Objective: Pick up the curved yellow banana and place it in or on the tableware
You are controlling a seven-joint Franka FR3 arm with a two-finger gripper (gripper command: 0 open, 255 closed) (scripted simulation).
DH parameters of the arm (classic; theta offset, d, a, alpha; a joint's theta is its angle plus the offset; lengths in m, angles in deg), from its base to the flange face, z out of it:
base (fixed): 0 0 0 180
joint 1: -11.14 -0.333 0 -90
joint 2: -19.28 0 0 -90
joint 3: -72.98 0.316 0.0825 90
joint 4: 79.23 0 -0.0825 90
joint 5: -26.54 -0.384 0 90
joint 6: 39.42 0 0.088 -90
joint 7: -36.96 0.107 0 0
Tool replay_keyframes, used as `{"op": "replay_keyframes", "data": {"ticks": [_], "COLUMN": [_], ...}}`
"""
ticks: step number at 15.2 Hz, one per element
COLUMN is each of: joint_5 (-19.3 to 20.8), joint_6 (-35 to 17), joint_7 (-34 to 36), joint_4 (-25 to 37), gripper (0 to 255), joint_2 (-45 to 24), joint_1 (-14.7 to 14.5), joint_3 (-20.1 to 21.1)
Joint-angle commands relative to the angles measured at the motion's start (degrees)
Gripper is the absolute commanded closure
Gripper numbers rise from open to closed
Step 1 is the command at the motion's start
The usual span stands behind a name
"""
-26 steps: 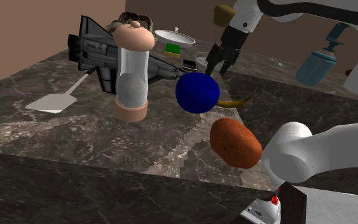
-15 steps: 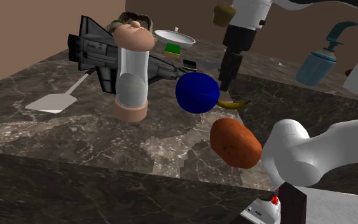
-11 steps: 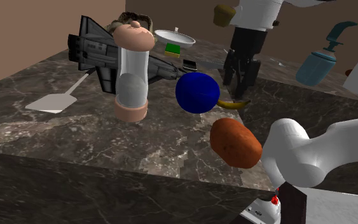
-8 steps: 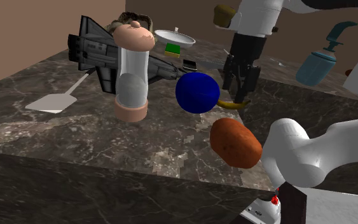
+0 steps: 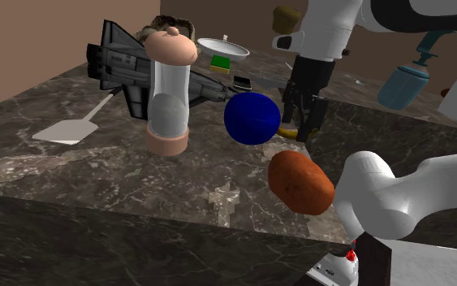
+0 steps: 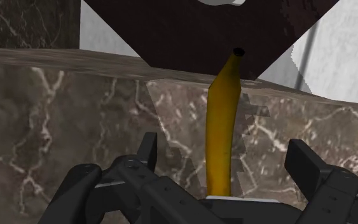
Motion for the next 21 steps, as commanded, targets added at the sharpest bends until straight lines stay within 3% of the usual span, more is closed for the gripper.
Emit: {"op": "replay_keyframes", "data": {"ticks": [1, 3, 4, 13, 21], "joint_5": [0.00, 0.00, 0.00, 0.00, -0.01], "joint_6": [-0.03, -0.02, -0.02, -0.02, 5.29], "joint_7": [-0.01, -0.01, -0.01, -0.01, 0.40], "joint_4": [-0.05, -0.04, -0.04, -0.04, 7.53], "gripper": [0, 0, 255, 255, 255], "joint_2": [0.02, 0.02, 0.02, 0.01, -2.21], "joint_1": [0.00, 0.00, 0.00, 0.00, -0.09], "joint_3": [0.00, 0.00, 0.00, 0.00, -0.10]}}
